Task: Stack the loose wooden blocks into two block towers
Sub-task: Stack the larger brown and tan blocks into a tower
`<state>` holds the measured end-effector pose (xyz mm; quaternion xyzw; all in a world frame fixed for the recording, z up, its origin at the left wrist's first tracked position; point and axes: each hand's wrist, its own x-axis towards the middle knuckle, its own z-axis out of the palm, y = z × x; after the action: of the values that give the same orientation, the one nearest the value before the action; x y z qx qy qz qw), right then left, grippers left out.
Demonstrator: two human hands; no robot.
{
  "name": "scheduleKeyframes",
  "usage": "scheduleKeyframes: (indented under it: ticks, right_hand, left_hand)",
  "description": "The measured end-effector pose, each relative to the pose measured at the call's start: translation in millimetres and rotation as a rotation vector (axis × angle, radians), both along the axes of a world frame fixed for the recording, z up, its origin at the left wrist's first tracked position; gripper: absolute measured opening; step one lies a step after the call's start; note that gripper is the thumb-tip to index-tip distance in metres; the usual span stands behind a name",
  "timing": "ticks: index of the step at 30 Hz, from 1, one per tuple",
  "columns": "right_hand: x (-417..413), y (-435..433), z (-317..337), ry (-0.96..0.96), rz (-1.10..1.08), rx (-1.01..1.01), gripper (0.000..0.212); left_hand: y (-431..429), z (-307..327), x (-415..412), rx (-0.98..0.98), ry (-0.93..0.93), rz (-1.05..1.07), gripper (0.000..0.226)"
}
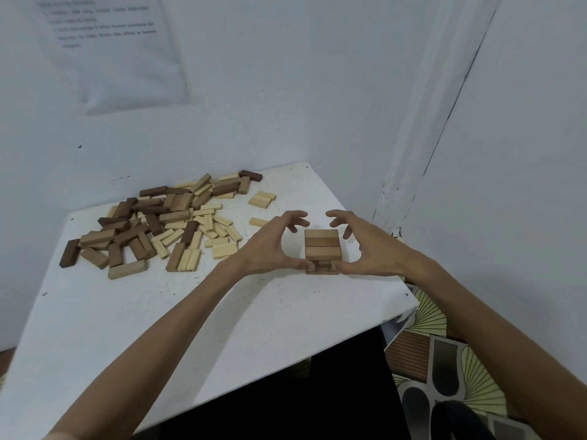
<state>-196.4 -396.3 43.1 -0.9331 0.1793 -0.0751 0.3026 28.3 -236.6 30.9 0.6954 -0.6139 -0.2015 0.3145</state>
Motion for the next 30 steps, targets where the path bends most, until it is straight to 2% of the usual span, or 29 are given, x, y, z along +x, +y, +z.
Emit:
scheduleKeyframes:
  ticks: [14,30]
  right_hand:
    - [0.6,-5.5,-9.4,0.023,-0.009,-0.026,0.096]
    - [2.0,-8.9,-17.5,0.010,-0.022,-0.022,0.093]
  left_hand:
    - [-4.3,-8.1,-2.8,0.024,0.054,0.000,0.103]
    - [-7.4,-13.8,-2.5,0.011,0.049,0.020,0.094]
